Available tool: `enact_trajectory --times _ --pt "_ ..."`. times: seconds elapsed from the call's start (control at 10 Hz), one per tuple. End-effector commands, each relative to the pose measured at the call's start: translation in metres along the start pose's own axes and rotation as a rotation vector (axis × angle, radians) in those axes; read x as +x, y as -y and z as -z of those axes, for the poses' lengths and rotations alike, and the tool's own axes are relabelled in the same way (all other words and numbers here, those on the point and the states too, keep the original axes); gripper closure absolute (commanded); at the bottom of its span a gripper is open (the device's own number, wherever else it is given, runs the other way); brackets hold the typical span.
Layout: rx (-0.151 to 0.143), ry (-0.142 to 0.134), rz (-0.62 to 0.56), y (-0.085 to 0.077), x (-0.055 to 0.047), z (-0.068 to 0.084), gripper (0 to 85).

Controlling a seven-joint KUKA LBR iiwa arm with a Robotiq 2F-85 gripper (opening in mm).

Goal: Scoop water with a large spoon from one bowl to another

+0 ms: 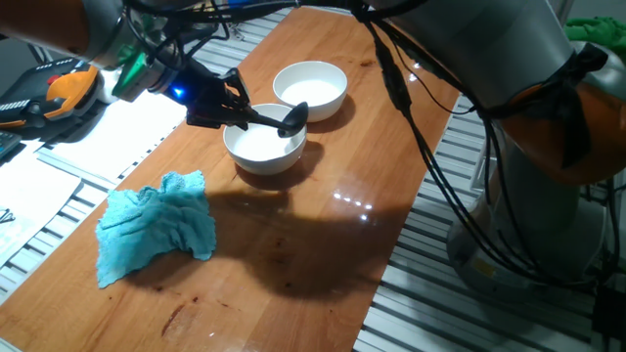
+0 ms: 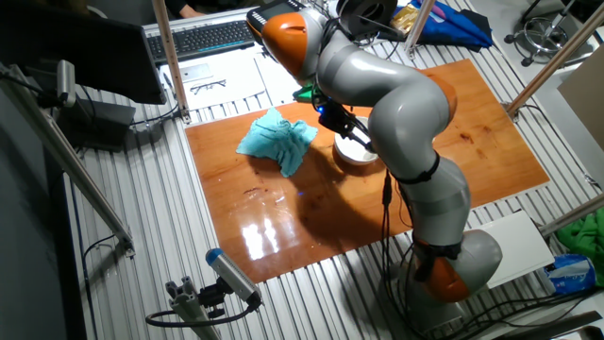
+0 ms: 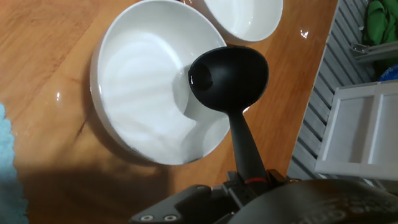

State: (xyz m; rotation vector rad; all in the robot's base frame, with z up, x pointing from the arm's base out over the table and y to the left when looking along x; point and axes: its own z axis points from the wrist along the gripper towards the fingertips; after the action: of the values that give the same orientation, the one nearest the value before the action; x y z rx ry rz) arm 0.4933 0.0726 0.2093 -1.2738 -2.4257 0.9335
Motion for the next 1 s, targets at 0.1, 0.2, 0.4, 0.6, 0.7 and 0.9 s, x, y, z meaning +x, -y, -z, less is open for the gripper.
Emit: enact_trajectory --times 0.1,0.2,0.4,0.6,0.7,0.9 --pt "0.004 -0.003 0.008 0.000 0.000 0.000 85.0" --pt "-0.034 -0.011 0.005 0.001 0.000 0.000 85.0" --pt "-0.190 -0.007 -0.028 0.004 -0.002 0.000 85.0" --pt "-0.279 0.041 -0.058 0.009 -0.005 0.001 85.0" --pt "-0.332 0.063 -0.078 0.011 -0.007 0.002 85.0" --pt "-0.397 0.073 -0.098 0.015 -0.009 0.002 85.0"
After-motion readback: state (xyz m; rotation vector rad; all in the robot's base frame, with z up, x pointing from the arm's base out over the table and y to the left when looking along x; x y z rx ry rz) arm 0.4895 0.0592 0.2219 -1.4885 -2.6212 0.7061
